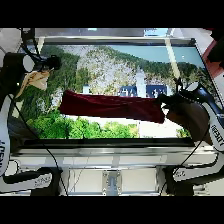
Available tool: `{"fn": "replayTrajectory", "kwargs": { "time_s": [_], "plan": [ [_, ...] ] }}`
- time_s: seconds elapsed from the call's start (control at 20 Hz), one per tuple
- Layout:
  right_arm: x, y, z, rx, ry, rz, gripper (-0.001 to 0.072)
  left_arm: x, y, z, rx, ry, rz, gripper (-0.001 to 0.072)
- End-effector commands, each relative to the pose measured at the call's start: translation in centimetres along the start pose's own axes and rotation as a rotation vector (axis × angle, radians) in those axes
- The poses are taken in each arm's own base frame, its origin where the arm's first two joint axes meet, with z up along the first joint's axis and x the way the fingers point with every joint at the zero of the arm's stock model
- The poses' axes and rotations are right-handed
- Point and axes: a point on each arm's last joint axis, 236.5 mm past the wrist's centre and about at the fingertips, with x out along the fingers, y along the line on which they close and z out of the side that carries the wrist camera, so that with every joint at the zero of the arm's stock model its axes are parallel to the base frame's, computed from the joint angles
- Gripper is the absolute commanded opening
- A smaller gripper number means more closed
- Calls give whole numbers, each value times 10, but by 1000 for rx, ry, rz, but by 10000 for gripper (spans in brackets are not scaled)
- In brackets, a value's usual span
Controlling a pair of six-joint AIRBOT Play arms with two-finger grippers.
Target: Fold the shirts.
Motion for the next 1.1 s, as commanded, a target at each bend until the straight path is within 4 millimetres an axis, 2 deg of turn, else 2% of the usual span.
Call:
{"fn": "replayTrajectory", "kwargs": {
  "time_s": [0.0,0.1,0.35,0.45,0.6,0.75,0.85,1.05],
  "plan": [
    [19,-6,-15,-9,84,20,688,-3,-7,2,-22,-3,-29,544],
    [19,-3,-15,-14,83,31,687,-3,-10,1,-35,0,-43,543],
    [15,19,-7,-28,62,119,682,-3,-18,-1,-55,8,-78,543],
    [2,24,-5,-48,77,130,682,-3,-18,-1,-28,10,-76,543],
    [-32,29,-4,-98,108,133,677,-3,-17,-5,-14,26,-74,543],
    [-60,8,8,-110,71,21,676,-3,-17,-6,-15,28,-75,543],
    [-58,-4,13,-106,51,-36,676,-3,-18,-6,-17,29,-75,543],
    [-34,-14,16,-65,5,-37,676,-3,-17,-7,-18,35,-74,543]
  ]
}}
